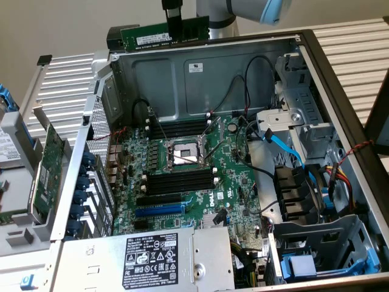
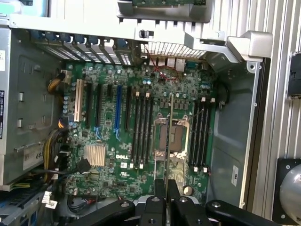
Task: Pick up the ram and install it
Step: 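Insert the ram into the slot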
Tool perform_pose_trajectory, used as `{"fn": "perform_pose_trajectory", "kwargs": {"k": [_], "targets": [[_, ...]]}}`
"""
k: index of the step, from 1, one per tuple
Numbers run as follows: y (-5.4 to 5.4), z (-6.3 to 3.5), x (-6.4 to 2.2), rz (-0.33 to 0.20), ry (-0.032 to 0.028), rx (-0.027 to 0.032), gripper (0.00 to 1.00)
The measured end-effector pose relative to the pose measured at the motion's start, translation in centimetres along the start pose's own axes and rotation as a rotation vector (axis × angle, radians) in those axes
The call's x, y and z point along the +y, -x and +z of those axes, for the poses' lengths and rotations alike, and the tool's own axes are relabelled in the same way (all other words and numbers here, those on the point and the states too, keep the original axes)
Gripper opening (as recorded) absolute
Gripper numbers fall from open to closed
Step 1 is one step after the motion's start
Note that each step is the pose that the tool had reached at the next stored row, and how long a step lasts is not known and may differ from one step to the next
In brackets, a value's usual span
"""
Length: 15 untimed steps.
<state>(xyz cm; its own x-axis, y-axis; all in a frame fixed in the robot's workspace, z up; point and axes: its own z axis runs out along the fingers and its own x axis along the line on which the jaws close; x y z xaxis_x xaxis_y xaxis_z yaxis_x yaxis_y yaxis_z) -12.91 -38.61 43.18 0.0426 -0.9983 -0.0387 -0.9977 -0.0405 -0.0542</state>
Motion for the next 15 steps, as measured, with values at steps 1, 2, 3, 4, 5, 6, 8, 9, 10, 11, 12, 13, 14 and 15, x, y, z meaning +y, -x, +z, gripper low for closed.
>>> {"fn": "perform_pose_trajectory", "kwargs": {"k": [1, 2, 3, 4, 5, 6, 8, 9, 10, 11, 12, 13, 14, 15], "targets": [[0.0, 0.19, 0.01, 0.000, 0.0000, 0.0001, 0.14], [0.0, 0.37, 0.02, 0.000, 0.0000, 0.0000, 0.14], [-0.1, 0.55, 0.03, 0.000, 0.0000, 0.0000, 0.14], [-0.1, 0.72, 0.04, 0.000, 0.0001, 0.0000, 0.14], [-0.1, 0.89, 0.04, 0.000, 0.0002, -0.0001, 0.14], [-0.2, 1.03, 0.05, 0.000, 0.0011, -0.0001, 0.14], [-0.3, 1.20, 0.06, 0.001, 0.0063, -0.0001, 0.14], [-0.4, 1.27, 0.05, 0.001, 0.0108, -0.0003, 0.14], [-0.6, 1.31, 0.04, 0.001, 0.0147, -0.0003, 0.14], [-0.8, 1.35, 0.05, 0.001, 0.0172, -0.0005, 0.14], [-1.0, 1.39, 0.05, 0.001, 0.0182, -0.0006, 0.14], [-1.0, 1.42, 0.05, 0.001, 0.0184, -0.0006, 0.14], [-1.0, 1.44, 0.05, 0.001, 0.0188, -0.0005, 0.14], [-1.0, 1.46, 0.05, 0.001, 0.0190, 0.0005, 0.14]]}}
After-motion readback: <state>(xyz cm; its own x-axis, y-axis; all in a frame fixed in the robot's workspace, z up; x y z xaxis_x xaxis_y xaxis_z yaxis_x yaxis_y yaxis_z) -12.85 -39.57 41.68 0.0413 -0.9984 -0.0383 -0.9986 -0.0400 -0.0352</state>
